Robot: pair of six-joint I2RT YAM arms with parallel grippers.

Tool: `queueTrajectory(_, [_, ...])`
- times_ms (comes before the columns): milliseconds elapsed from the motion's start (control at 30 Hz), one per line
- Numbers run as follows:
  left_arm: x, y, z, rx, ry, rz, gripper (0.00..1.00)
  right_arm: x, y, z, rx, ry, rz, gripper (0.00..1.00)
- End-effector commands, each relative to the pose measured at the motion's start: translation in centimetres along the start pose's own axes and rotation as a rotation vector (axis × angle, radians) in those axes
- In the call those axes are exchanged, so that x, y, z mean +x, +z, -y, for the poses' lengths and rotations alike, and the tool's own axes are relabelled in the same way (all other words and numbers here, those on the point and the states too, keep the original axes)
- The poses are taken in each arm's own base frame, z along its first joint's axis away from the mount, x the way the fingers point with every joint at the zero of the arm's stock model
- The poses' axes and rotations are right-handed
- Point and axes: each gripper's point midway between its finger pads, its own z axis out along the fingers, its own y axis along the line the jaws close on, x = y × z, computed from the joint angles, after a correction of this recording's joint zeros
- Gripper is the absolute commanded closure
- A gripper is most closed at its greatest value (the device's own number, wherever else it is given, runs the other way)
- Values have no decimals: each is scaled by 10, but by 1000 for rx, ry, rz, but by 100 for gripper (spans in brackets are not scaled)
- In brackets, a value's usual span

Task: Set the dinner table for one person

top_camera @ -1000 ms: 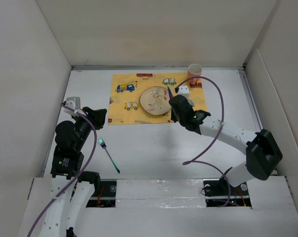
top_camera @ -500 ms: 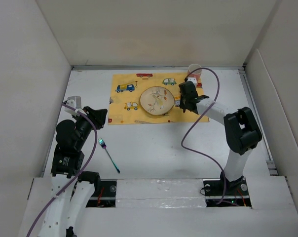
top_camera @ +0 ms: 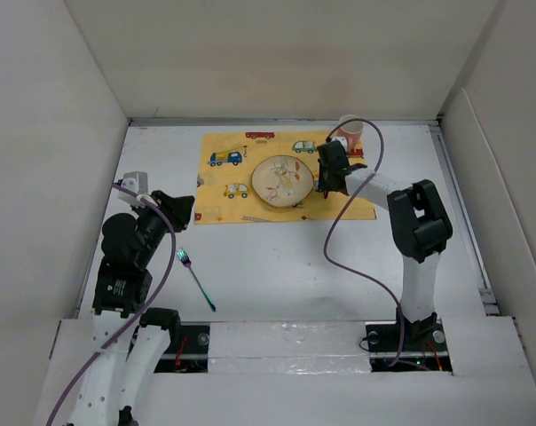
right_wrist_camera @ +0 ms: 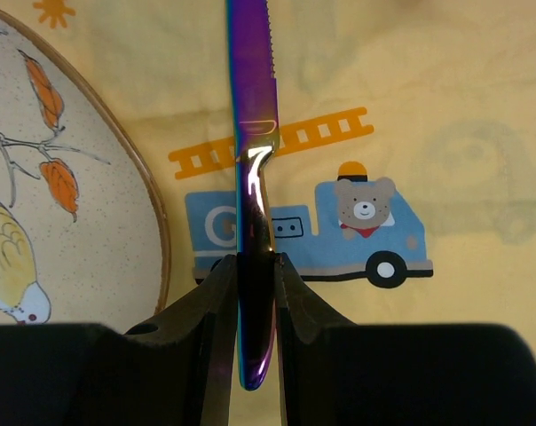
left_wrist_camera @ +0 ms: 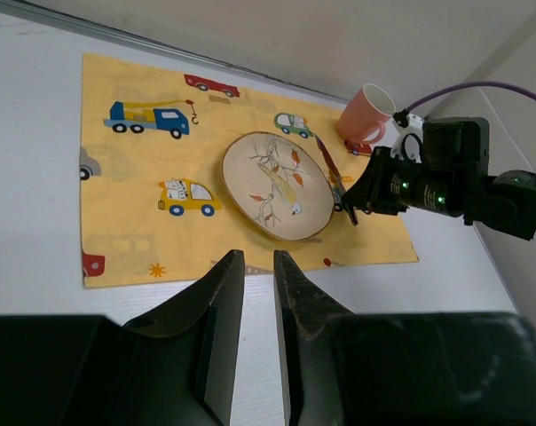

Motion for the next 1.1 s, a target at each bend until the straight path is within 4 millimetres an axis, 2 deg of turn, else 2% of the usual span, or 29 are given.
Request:
queueTrajectory(0, [-14,0,12,44,23,35,83,-18,-1,0,5,37,39,100])
queueTrajectory(133, [-13,0,12,45,21,31,83,-16,-2,6,34,47,42,99])
queueTrajectory(200, [-13,0,12,46,23,30,83,-14,-4,3,34,48,42,88])
queueTrajectory(233, [-13,0,12,46,23,32,83,-14,-6,4,37,53,46,75])
queueTrajectory(333, [-13,0,12,45,21,31,83,-15,-10,9,54,61,53,61])
queueTrajectory(367, [-13,0,12,46,22,32,83,-20,-18,10,52,66,66,55])
queueTrajectory(433, [-13,1,12,46,21,30,83,-29,-30,13,51,74,92,51])
queueTrajectory(467, [-13,0,13,49,21,32,83,-40,-44,14,40,79,121,51])
queueTrajectory(533, [-15,0,14,53,20,39,82,-49,-60,12,26,80,146,51])
queueTrajectory(567, [-16,0,14,54,21,41,82,-66,-81,12,2,92,195,54])
queueTrajectory(600, [-18,-1,15,57,19,48,82,-60,-94,-4,-40,66,204,61])
queueTrajectory(633, [-20,-1,16,60,16,55,82,-60,-107,-16,-90,56,218,80])
queueTrajectory(667, [-21,-2,19,68,13,59,84,-60,-119,-32,-146,49,240,93])
queueTrajectory(700, [-27,-4,24,89,10,78,88,-53,-135,-47,-208,35,250,100])
queueTrajectory(733, [-36,-8,36,139,-2,103,100,-34,-158,-87,-335,0,256,100])
queueTrajectory(767, [-37,-10,41,158,-14,101,100,-29,-172,-112,-404,-8,267,100])
queueTrajectory(800, [-54,-21,58,220,-25,150,100,0,-193,-152,-507,-33,248,100])
queueTrajectory(833, [-56,-22,60,227,-35,159,100,18,-203,-169,-545,-70,229,100])
queueTrajectory(900, [-83,-39,79,275,-30,226,100,43,-225,-209,-638,-73,215,100])
queueTrajectory(933, [-94,-46,85,286,-28,255,100,60,-227,-227,-653,-93,197,93])
queueTrajectory(967, [-114,-61,96,305,-22,310,100,84,-249,-257,-725,-123,182,87])
queueTrajectory(1000, [-122,-68,101,314,-21,335,87,96,-255,-271,-746,-148,173,79])
queueTrajectory(1033, [-131,-77,107,326,-15,361,82,122,-242,-283,-719,-195,138,65])
queueTrajectory(1067, [-144,-91,115,343,-4,403,78,133,-261,-306,-750,-232,133,59])
